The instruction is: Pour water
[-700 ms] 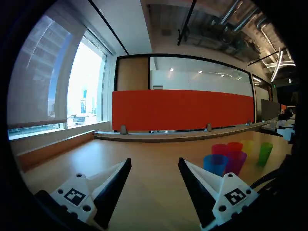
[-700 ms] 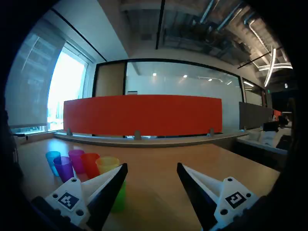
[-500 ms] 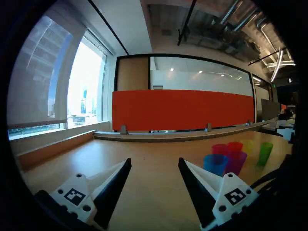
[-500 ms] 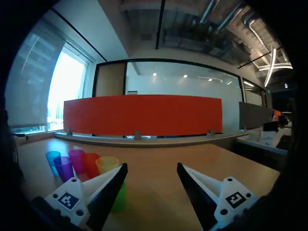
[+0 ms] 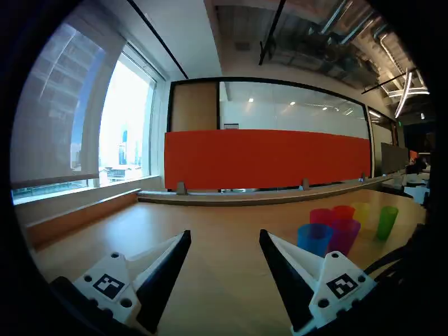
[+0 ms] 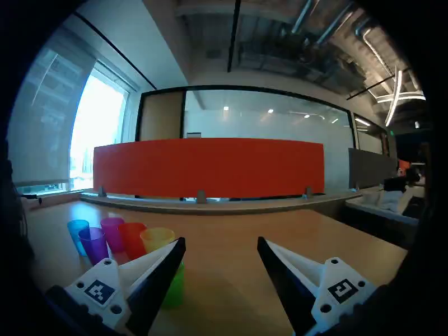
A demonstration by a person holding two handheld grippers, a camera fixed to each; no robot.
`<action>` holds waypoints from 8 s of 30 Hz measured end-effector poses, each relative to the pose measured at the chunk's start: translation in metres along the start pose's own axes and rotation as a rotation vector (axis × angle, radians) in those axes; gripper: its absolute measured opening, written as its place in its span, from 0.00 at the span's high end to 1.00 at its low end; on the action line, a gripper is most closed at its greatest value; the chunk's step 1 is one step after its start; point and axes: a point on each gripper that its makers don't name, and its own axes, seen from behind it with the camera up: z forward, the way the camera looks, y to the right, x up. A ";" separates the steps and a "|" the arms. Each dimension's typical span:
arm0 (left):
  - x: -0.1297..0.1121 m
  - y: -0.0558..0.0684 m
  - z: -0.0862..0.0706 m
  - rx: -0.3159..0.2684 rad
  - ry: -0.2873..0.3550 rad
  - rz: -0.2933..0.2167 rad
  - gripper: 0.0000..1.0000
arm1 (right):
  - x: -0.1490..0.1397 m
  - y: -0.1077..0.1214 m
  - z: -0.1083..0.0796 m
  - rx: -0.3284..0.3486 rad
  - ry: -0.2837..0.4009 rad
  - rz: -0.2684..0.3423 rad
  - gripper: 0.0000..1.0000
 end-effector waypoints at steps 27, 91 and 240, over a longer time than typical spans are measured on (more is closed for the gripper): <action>0.036 0.039 0.029 -0.203 -0.095 0.085 0.10 | 0.060 0.002 0.006 0.042 -0.046 -0.013 0.01; -0.075 0.156 0.062 -0.772 -0.478 0.336 0.10 | 0.014 -0.054 0.003 0.452 -0.321 -0.265 0.00; 0.091 0.163 0.026 -0.664 -0.099 0.107 0.15 | -0.072 -0.064 -0.016 0.526 -0.466 -0.275 0.00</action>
